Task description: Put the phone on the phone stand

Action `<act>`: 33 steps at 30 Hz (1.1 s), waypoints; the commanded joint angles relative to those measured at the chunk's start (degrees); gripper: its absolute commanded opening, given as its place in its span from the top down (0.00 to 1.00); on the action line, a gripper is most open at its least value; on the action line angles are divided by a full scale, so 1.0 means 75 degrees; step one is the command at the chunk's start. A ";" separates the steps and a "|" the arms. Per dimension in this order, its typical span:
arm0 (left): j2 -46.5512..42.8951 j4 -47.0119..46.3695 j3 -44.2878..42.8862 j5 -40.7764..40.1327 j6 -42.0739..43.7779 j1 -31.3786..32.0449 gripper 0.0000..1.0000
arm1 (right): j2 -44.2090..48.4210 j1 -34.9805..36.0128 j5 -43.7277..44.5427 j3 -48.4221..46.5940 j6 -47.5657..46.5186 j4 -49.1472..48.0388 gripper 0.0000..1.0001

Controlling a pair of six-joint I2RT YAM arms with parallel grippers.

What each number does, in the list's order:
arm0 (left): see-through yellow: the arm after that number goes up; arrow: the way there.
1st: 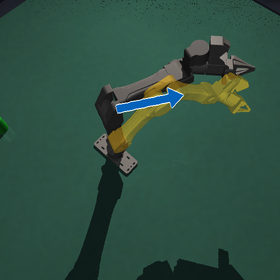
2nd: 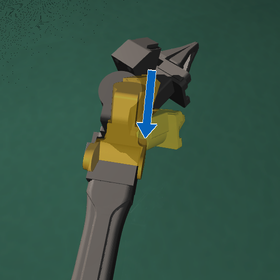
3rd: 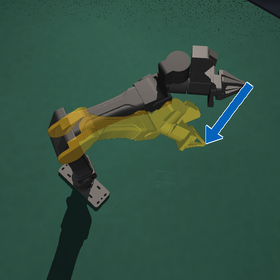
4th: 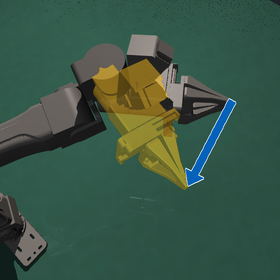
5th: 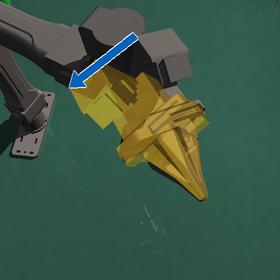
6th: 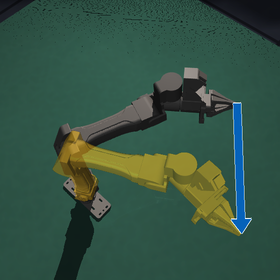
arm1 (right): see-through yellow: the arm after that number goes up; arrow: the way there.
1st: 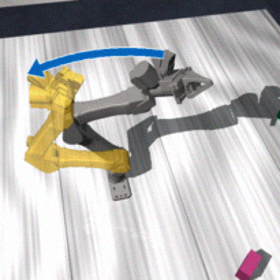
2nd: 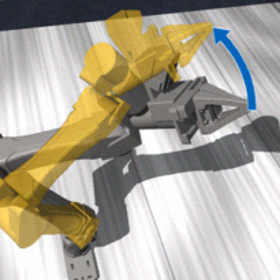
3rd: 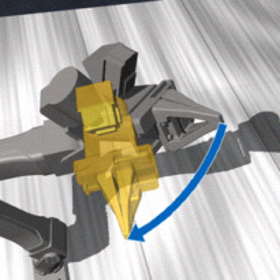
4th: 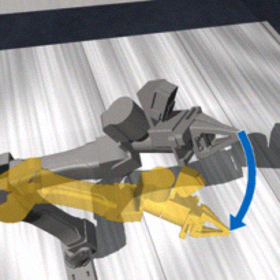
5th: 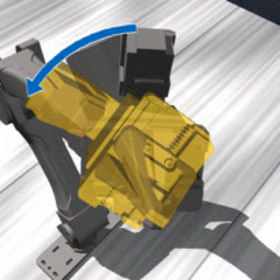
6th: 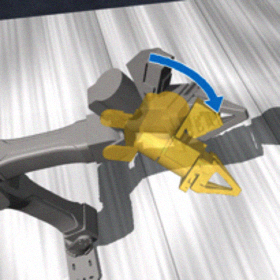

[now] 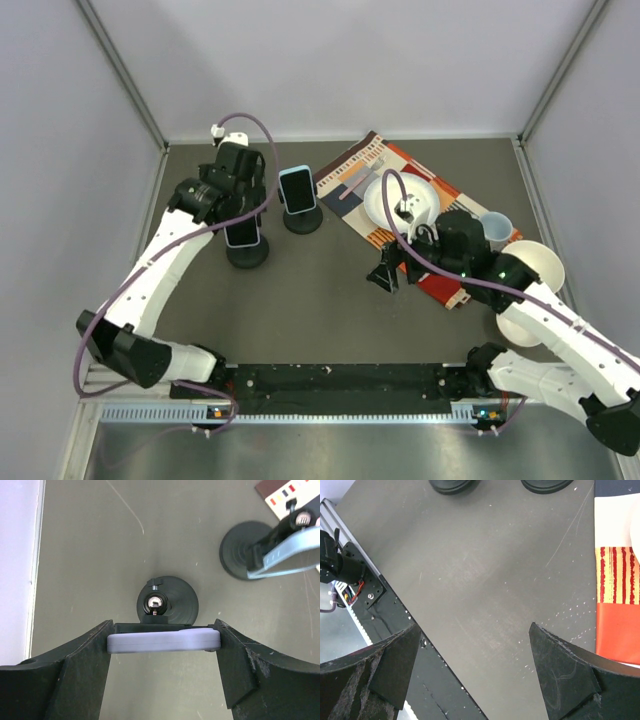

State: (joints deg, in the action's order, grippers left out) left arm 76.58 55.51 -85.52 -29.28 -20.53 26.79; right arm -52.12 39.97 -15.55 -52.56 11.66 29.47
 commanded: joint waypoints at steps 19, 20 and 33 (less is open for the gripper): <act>0.1110 -0.4191 0.0011 0.1173 0.1943 -0.1297 1.00 | 0.0000 -0.0067 0.0011 -0.0094 0.0156 -0.0004 0.10; 0.1133 -0.4109 -0.0012 0.1185 0.1813 -0.1344 1.00 | -0.0012 -0.0055 0.0011 -0.0094 0.0156 -0.0004 0.10; 0.1122 -0.3476 -0.0106 0.1922 0.0852 -0.1790 0.26 | -0.0270 -0.0055 -0.0211 -0.0176 0.0496 -0.0004 0.10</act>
State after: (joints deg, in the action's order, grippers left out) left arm 87.07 33.85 -83.79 -17.87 -10.48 15.18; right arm -54.65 39.94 -16.36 -52.16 13.85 30.06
